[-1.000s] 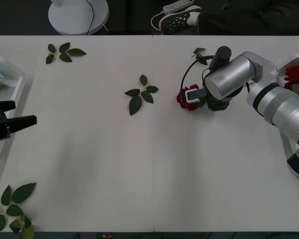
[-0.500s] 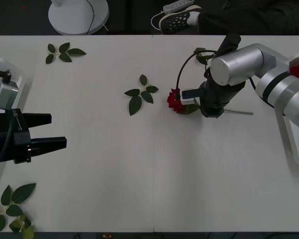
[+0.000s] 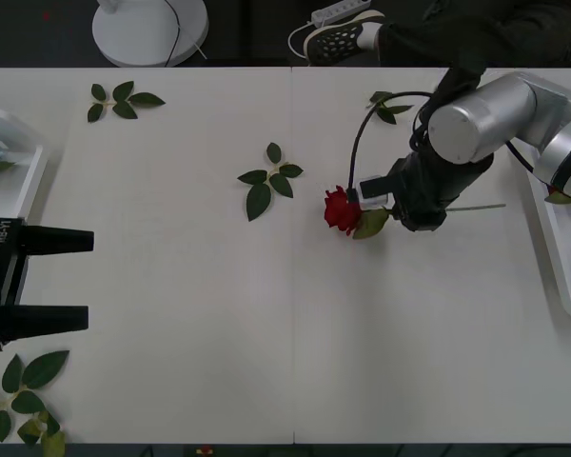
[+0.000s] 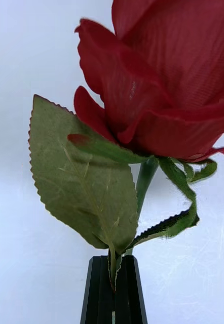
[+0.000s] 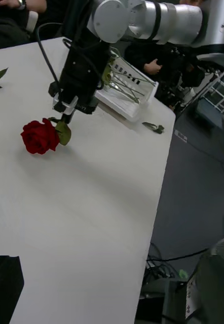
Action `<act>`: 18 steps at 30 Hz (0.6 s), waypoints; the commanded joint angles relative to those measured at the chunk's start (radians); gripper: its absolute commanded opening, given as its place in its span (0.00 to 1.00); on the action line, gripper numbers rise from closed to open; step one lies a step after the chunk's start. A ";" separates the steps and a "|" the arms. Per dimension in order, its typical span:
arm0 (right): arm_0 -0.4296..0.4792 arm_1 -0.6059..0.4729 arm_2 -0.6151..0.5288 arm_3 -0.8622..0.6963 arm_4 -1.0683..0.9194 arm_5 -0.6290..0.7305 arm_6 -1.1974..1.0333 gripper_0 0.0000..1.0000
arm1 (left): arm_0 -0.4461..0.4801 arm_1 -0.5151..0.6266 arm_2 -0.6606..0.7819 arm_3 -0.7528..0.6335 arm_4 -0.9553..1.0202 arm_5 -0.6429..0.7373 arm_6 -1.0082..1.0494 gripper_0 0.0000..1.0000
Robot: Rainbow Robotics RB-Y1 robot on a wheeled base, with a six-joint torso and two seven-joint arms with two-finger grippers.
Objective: Place the red flowers into the right box and the blue flowers into the left box. If a person shows an open palm, hand one flower to the person first, then continue sorting.
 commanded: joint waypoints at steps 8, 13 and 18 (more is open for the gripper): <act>0.065 -0.063 0.144 0.007 0.089 -0.249 0.003 0.79 | -0.092 0.075 -0.159 0.069 0.129 -0.017 -0.036 1.00; 0.065 -0.109 0.136 -0.024 0.025 -0.252 0.003 1.00 | -0.131 0.046 -0.176 0.063 0.166 -0.033 -0.036 1.00; 0.065 -0.194 0.113 -0.136 -0.024 -0.250 0.003 1.00 | -0.140 0.037 -0.175 0.066 0.169 -0.047 -0.036 1.00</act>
